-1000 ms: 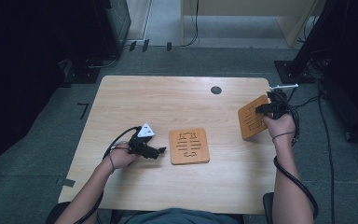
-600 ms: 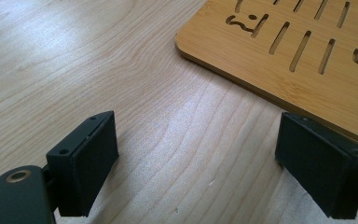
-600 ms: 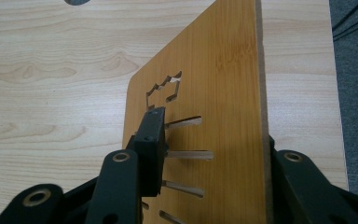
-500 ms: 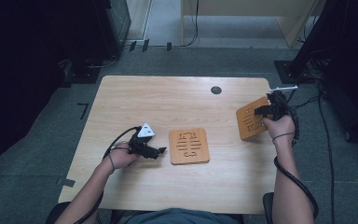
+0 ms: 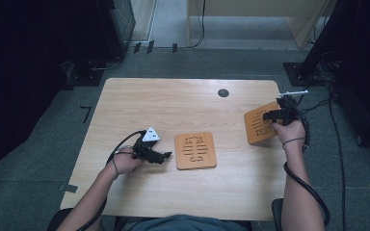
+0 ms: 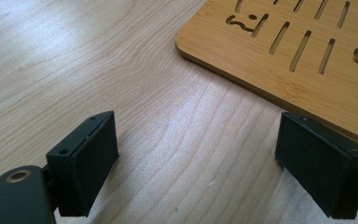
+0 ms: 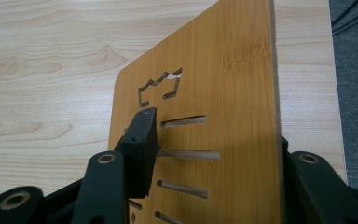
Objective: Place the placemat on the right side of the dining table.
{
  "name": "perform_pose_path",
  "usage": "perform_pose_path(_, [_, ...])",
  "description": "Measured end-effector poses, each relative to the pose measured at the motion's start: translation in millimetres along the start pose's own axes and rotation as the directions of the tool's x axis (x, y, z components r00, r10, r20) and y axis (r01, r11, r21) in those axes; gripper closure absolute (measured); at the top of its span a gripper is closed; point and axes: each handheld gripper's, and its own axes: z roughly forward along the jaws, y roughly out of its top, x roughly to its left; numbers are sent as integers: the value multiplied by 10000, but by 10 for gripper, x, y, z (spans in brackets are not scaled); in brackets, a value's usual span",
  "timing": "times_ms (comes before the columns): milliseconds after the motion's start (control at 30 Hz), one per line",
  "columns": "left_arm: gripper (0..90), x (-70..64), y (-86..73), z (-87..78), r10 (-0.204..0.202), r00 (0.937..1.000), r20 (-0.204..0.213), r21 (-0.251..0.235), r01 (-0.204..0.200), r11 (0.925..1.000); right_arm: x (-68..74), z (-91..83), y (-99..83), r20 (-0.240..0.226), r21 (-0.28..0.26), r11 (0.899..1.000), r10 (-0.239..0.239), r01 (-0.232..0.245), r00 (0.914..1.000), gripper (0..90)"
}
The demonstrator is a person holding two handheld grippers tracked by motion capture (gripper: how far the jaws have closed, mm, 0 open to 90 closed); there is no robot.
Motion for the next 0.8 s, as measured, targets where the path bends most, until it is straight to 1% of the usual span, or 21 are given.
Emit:
perform_pose_path(100, [121, 0, 0, 0, 5, 10000, 0, 1, -5, 10000, -6, 19, -8, 27, 49, 10000, -6, 6, 10000, 492])
perform_pose_path(333, [121, -1, 1, 0, 25, 10000, -12, 10, -25, 10000, -45, 54, -25, -149, 143, 9998, 145, -143, 9998, 469])
perform_pose_path(567, [121, -1, 0, 0, 6, 10000, -4, 7, -6, 10000, -58, 108, -43, -249, 222, 9997, 140, -134, 9996, 427])
perform_pose_path(700, [121, -4, 0, 1, 20, 10000, -18, 7, -20, 10000, -63, 130, -50, -251, 209, 9998, 31, -26, 9997, 405])
perform_pose_path(800, [121, -4, 1, 1, 22, 10000, -18, 10, -22, 10000, -84, 148, -58, -261, 254, 9996, 166, -160, 9995, 382])
